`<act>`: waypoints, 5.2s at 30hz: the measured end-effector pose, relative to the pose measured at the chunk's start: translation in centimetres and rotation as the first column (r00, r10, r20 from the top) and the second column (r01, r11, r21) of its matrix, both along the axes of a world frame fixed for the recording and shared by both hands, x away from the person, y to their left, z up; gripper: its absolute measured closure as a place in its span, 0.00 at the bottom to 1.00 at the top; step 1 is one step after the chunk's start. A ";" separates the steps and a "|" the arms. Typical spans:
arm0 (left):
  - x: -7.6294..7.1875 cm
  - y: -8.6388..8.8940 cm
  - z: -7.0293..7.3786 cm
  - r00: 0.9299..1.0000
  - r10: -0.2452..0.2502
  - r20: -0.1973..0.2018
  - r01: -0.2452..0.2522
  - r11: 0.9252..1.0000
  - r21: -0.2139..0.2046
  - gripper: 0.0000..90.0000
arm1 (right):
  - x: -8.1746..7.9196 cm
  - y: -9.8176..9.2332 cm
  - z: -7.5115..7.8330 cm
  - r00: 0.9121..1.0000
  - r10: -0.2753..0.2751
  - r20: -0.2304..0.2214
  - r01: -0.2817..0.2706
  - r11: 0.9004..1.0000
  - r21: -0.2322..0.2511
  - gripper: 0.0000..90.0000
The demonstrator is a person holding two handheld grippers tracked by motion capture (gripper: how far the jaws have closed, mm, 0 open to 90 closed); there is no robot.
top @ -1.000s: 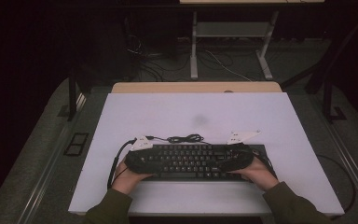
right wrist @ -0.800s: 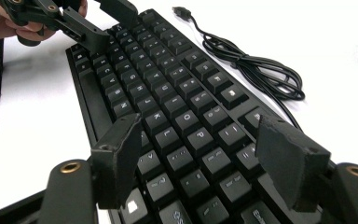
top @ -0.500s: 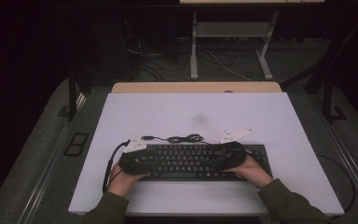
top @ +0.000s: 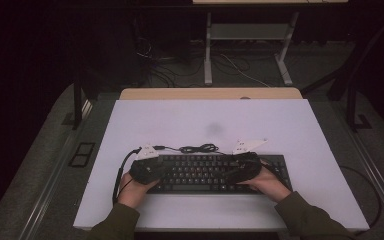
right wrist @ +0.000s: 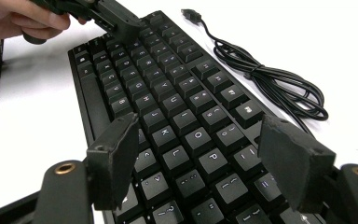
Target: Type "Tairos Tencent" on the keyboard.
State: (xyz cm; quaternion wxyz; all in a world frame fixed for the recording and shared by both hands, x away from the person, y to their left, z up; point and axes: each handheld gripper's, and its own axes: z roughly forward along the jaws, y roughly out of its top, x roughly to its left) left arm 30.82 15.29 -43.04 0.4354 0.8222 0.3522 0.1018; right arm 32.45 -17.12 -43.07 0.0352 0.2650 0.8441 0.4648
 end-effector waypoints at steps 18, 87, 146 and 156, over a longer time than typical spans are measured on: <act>0.6 -1.0 -0.6 1.000 -0.009 -0.015 0.009 1.000 0.020 0.99 | -0.1 0.1 0.0 1.000 -0.004 0.006 0.004 1.000 -0.005 0.32; -0.6 -0.5 -0.4 1.000 -0.001 -0.012 0.001 1.000 -0.013 0.22 | 1.0 3.8 0.7 0.998 0.059 -0.028 -0.059 0.998 -0.010 0.71; -0.6 -0.7 -0.6 1.000 -0.008 0.011 0.008 1.000 -0.004 0.18 | 0.0 6.1 -1.1 0.972 0.207 -0.108 -0.214 0.975 -0.060 0.99; -0.7 -0.7 -0.5 1.000 -0.013 0.013 0.013 1.000 -0.001 0.18 | 0.1 5.9 -0.8 0.973 0.206 -0.100 -0.211 0.977 -0.039 0.91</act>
